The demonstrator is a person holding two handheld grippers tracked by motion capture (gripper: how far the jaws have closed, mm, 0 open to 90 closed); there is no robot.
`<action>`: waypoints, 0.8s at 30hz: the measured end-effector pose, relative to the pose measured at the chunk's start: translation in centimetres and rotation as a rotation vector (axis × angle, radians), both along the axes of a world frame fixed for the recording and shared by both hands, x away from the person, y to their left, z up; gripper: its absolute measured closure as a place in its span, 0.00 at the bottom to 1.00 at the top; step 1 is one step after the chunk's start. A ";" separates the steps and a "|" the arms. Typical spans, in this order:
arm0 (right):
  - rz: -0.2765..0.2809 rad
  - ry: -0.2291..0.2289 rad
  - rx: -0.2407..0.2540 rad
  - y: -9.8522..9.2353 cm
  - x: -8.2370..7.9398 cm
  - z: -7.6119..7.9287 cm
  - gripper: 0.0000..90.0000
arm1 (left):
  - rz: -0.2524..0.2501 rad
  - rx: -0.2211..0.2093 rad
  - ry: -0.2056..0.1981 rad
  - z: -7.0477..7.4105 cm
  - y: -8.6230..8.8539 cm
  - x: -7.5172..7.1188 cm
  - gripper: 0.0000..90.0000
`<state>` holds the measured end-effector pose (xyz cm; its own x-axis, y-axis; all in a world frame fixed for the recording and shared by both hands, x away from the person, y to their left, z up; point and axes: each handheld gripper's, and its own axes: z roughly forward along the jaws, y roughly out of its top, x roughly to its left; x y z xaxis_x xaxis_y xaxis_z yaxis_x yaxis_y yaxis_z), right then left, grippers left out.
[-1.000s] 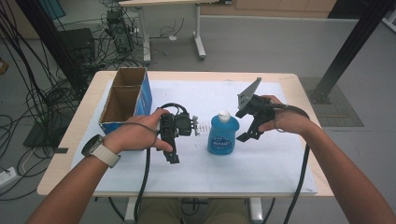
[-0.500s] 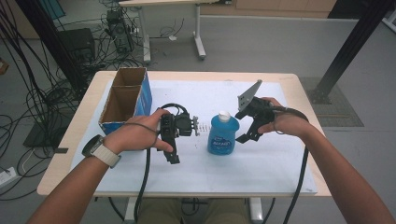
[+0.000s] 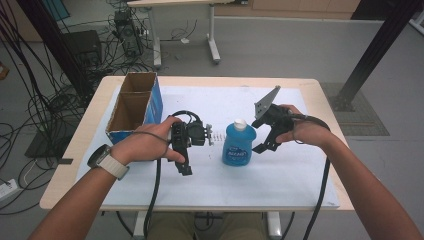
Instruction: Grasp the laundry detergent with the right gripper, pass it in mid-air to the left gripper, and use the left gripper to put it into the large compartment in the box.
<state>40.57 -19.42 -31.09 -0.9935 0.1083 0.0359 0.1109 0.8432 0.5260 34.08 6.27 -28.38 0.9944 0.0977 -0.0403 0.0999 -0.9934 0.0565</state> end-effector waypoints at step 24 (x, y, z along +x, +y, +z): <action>-0.006 0.002 -0.001 0.0 0.1 0.0 0.07 | 0.001 -0.003 0.000 0.0 0.0 0.0 0.13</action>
